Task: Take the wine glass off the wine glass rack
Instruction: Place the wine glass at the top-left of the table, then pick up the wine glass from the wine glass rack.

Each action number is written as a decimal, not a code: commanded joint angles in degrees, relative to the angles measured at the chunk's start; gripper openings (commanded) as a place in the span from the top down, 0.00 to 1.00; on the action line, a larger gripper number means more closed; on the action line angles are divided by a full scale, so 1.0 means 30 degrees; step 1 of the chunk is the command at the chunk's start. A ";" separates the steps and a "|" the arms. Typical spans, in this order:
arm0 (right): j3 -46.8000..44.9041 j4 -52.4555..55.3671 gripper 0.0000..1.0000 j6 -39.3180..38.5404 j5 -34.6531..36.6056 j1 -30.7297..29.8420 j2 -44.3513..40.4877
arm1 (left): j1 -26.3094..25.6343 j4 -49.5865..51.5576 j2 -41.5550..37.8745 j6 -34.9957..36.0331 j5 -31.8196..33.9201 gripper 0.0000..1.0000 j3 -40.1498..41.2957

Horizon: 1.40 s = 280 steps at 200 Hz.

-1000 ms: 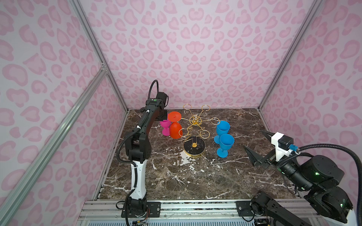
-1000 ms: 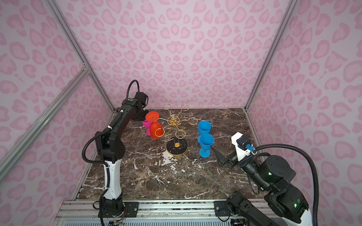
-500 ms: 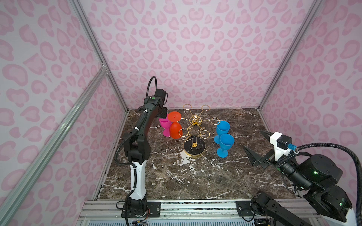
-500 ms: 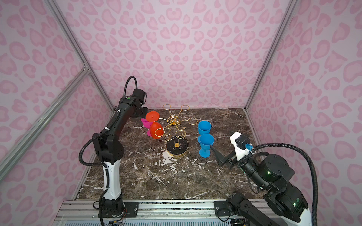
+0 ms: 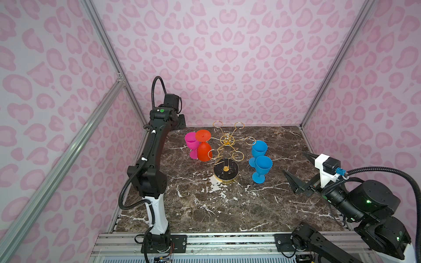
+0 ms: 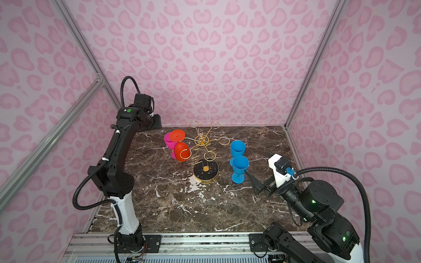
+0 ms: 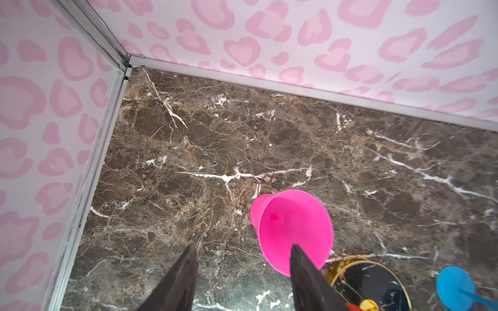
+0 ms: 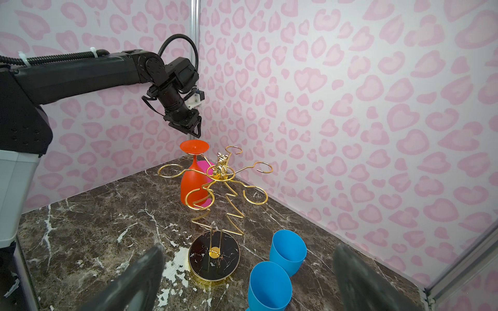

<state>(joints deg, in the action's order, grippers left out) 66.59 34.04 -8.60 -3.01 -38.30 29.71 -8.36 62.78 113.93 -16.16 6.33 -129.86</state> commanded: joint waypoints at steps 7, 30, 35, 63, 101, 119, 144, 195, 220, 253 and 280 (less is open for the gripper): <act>-0.0033 -0.0215 0.00 0.0200 0.0101 -0.0005 -0.0061 | 0.0073 -0.0422 -0.0707 -0.0630 -0.1706 0.44 0.0074; 0.0033 -0.0194 0.00 0.0360 0.0229 0.0010 -0.0003 | 0.0090 -0.0616 -0.1314 -0.1123 -0.2566 0.44 0.0523; 0.0040 -0.0213 0.00 0.0402 0.0362 -0.0005 -0.0002 | 0.0100 -0.0884 -0.1549 -0.1265 -0.2945 0.44 0.0882; -0.0046 -0.0539 0.01 0.0698 0.1065 -0.0028 -0.0174 | 0.0203 -0.3033 -0.3570 -0.2443 -0.5249 0.45 0.3385; -0.0148 -0.0633 0.01 0.0838 0.1416 -0.0005 -0.0270 | 0.0466 -0.5830 -0.6845 -0.4103 -0.7814 0.46 0.7036; -0.0087 -0.0482 0.00 0.0904 0.1238 -0.0005 -0.0100 | 0.0683 -0.7574 -0.8538 -0.5039 -0.9818 0.47 0.9376; 0.0066 -0.0408 0.00 0.0875 0.1020 -0.0018 0.0467 | 0.0949 -0.9411 -1.0449 -0.6651 -1.2002 0.48 1.2278; -0.0336 -0.1715 0.01 0.0903 0.0699 -0.0013 0.1650 | 0.0949 -1.2786 -1.2801 -0.9489 -1.4064 0.51 1.6832; -0.0214 -0.2003 0.00 0.1042 0.0260 -0.0005 0.2238 | 0.0941 -1.4335 -1.2955 -1.0681 -1.5234 0.54 1.7477; -0.0019 -0.1855 0.00 0.1080 0.0049 -0.0006 0.2473 | 0.0919 -1.4483 -1.2996 -1.0812 -1.5242 0.58 1.8231; -0.0019 -0.1826 0.00 0.1109 0.0152 -0.0006 0.2316 | 0.0930 -1.4499 -1.2970 -1.0776 -1.5299 0.61 1.8531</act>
<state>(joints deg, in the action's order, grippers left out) 66.32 30.20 -5.56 -2.02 -38.30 37.04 -5.63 22.17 75.40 -47.92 -38.37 -75.13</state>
